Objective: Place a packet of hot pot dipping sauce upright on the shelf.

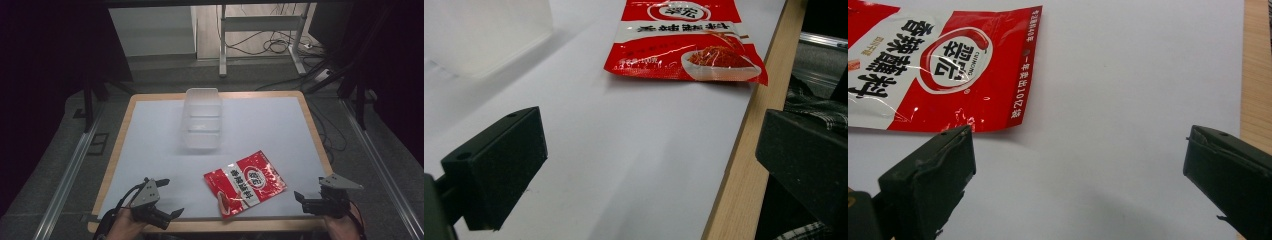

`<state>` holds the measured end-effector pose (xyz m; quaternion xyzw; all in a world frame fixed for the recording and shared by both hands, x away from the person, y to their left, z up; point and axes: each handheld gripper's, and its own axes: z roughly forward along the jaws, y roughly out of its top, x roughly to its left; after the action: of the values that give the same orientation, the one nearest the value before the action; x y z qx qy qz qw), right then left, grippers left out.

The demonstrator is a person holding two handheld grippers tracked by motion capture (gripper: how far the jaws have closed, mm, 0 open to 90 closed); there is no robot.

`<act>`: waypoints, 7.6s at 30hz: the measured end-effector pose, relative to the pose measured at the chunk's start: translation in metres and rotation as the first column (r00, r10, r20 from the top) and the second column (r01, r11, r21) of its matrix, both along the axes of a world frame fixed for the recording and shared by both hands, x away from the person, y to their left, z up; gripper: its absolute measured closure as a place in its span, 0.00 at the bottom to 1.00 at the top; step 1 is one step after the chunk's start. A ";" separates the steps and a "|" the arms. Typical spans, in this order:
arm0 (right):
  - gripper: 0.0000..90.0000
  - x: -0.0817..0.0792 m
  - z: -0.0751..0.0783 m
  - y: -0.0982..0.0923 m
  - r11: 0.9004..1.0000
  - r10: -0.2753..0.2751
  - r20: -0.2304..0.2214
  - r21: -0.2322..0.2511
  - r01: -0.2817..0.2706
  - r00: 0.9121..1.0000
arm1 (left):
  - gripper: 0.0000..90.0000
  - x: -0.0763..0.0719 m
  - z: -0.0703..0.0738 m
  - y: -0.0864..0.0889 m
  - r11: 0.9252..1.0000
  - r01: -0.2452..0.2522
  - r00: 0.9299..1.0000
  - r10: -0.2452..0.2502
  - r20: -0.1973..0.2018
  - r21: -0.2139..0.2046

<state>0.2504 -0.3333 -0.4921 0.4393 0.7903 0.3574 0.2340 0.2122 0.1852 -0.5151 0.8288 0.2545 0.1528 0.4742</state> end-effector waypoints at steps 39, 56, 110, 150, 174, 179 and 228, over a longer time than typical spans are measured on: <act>0.00 0.022 0.005 0.029 0.996 0.088 0.013 -0.005 -0.088 0.996 | 0.00 0.001 0.005 0.013 0.997 -0.066 0.997 0.067 0.036 -0.033; 0.00 0.040 -0.006 0.051 0.989 0.147 -0.029 0.019 -0.147 0.989 | 0.00 0.000 0.005 0.012 0.998 -0.056 0.998 0.057 0.041 -0.023; 0.32 0.076 -0.019 0.090 0.962 0.263 -0.185 0.123 -0.244 0.947 | 0.01 -0.001 0.004 0.009 1.000 -0.028 0.998 0.028 0.048 0.009; 0.97 0.062 0.013 0.118 0.932 0.361 -0.139 0.078 -0.353 0.922 | 0.01 -0.002 0.004 0.008 0.999 -0.026 0.998 0.025 0.053 0.022; 0.98 0.068 0.065 0.125 0.922 0.380 -0.061 0.100 -0.373 0.923 | 0.01 -0.002 0.004 0.008 0.999 -0.030 0.998 0.029 0.055 0.021; 0.98 0.072 0.084 0.125 0.925 0.373 -0.031 0.093 -0.369 0.927 | 0.01 -0.002 0.004 0.008 0.999 -0.030 0.998 0.029 0.053 0.019; 0.98 0.139 0.149 0.138 0.947 0.307 0.098 0.064 -0.314 0.947 | 0.01 -0.002 0.004 0.009 0.999 -0.029 0.998 0.028 0.058 0.028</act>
<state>0.3895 -0.1950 -0.3432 0.3024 0.8239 0.4395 0.1912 0.2107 0.1943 -0.5107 0.8271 0.2503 0.1868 0.4673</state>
